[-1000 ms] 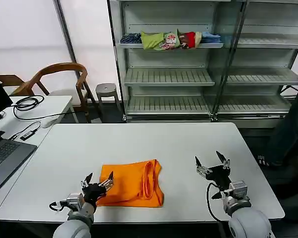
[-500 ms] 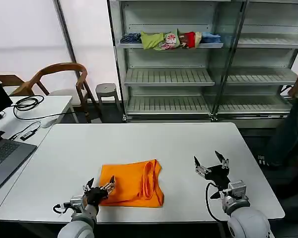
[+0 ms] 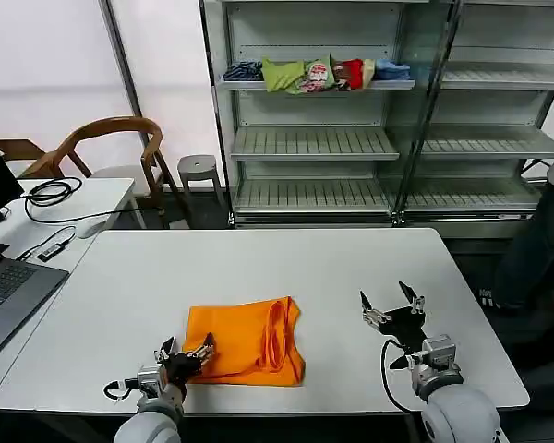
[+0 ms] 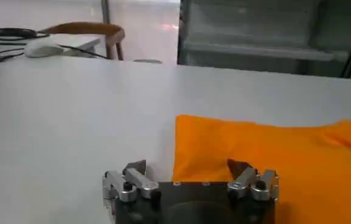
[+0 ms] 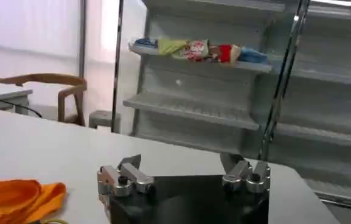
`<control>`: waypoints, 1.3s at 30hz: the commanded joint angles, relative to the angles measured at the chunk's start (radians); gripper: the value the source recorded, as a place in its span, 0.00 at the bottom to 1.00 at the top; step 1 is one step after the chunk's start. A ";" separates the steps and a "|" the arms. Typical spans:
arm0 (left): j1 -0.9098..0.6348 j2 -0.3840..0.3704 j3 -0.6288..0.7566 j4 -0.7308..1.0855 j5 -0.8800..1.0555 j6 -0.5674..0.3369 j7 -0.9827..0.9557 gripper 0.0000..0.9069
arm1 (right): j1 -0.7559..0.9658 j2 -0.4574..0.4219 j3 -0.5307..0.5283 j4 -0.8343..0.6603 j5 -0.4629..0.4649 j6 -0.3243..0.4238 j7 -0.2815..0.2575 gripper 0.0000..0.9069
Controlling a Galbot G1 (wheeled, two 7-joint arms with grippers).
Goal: Fold and organize the clothes.
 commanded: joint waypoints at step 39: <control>0.001 -0.001 0.037 0.017 0.092 -0.030 0.053 0.02 | -0.002 -0.001 -0.007 -0.001 -0.004 -0.001 0.000 1.00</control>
